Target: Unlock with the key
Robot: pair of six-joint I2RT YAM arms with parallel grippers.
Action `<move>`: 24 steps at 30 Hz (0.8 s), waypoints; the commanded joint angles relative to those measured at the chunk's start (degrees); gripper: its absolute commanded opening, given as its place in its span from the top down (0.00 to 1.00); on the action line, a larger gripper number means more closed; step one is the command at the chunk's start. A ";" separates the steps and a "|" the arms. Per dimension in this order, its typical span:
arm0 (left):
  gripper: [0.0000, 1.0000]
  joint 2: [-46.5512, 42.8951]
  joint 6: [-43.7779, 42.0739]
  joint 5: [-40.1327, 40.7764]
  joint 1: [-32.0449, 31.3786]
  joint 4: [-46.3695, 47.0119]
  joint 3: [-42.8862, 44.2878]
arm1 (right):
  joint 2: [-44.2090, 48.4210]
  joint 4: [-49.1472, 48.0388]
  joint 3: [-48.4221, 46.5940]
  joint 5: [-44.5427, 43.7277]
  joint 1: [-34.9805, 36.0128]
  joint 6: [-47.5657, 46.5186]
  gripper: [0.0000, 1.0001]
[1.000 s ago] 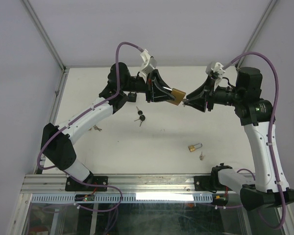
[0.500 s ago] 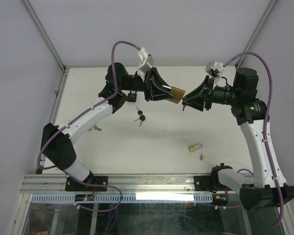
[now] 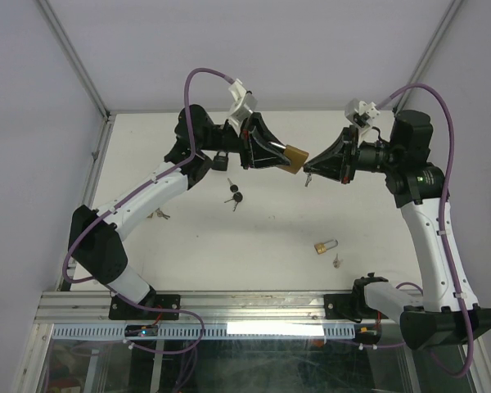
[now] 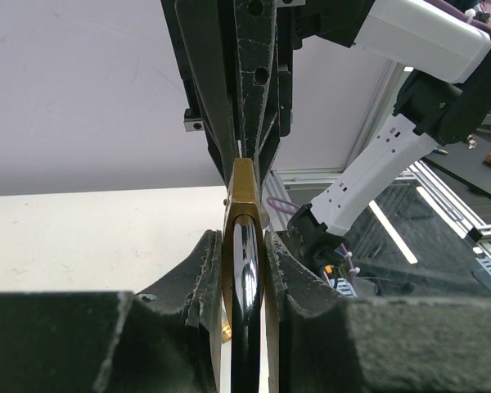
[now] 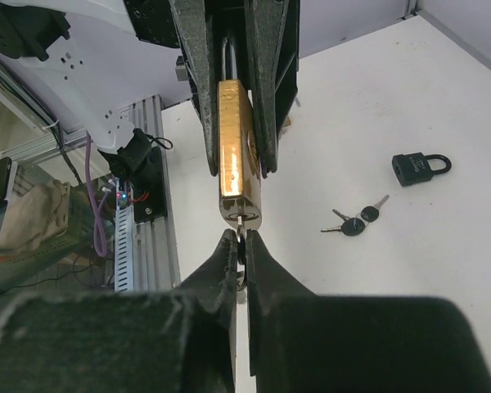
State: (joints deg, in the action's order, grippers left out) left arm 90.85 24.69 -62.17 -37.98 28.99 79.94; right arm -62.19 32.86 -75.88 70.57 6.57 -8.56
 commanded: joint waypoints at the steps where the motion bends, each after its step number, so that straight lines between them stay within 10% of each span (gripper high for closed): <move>1: 1.00 -0.77 -1.12 0.46 -0.75 7.92 2.95 | 0.30 -2.72 -2.23 1.05 -0.27 3.00 1.00; 7: 1.00 -1.16 -10.14 -1.90 -2.15 8.91 2.32 | 0.23 -12.50 0.35 4.09 -0.25 22.49 1.00; 16: 1.00 -6.16 -52.73 -6.40 -5.91 -11.88 -0.55 | 2.12 -20.67 1.58 7.20 -0.24 41.74 1.00; 22: 1.00 -5.24 -44.98 -2.32 -5.91 -9.29 0.80 | 1.37 -3.15 -1.86 5.54 -0.23 27.14 1.00; 24: 1.00 -4.80 -27.48 0.17 -4.68 -2.55 0.12 | 2.01 8.34 -5.41 1.15 -0.17 12.86 0.80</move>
State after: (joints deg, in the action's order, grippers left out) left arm 85.19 -18.06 -67.26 -41.28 18.28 79.55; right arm -61.45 25.45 -74.28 77.82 5.43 21.98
